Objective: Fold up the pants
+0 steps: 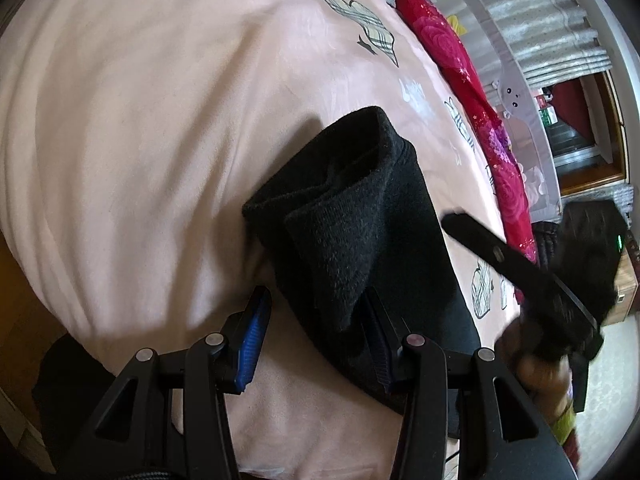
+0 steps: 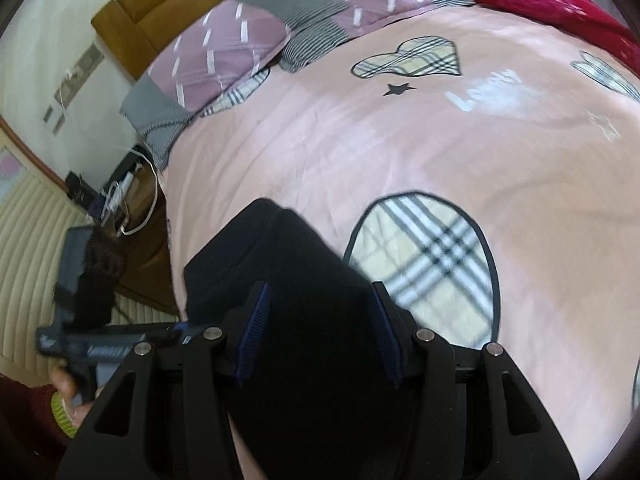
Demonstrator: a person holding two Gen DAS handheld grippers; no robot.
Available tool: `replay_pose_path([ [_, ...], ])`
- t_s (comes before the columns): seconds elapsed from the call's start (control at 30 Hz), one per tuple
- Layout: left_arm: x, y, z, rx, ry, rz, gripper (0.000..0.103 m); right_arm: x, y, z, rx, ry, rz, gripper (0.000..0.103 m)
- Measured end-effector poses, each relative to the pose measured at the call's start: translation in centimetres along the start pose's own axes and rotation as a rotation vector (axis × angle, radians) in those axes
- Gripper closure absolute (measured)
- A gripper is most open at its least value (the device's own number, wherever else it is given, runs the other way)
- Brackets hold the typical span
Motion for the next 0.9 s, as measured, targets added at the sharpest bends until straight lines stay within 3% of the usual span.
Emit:
replay_pose_path([
  [0.27, -0.5, -0.4, 0.5, 0.019, 0.037, -0.002, 0.056, -2.2, -5.2, 1.7, -0.035, 0.143, 0.136, 0.050],
  [0.4, -0.6, -0.8, 0.1, -0.011, 0.024, -0.011, 0.060, -2.2, -6.4, 2.2, -0.066, 0.155, 0.169, 0.058],
  [0.53, -0.7, -0.8, -0.2, -0.050, 0.013, -0.028, 0.068, -1.7, -5.6, 2.2, -0.108, 0.131, 0.155, 0.072],
  [0.57, -0.7, -0.8, -0.3, -0.053, 0.004, -0.031, 0.076, -1.7, -5.4, 2.1, -0.112, 0.127, 0.151, 0.075],
  [0.7, -0.6, -0.3, -1.6, -0.040, -0.024, -0.034, 0.085, -1.6, -3.6, 2.4, -0.122, 0.128, 0.114, 0.078],
  [0.9, -0.5, 1.0, -5.2, -0.022, -0.114, -0.077, 0.086, -1.7, 0.5, 2.3, -0.129, 0.113, 0.037, 0.079],
])
Point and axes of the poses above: each gripper's, at about its wrist camera, not at the fingertips, and y roughly against the way its jaws point, z to its left, x to its underside, the point moved 6 cm from there along -y, roughly the way its jaws point, and after that the axes turned 10 degrees about x, right-handed, at the moved point
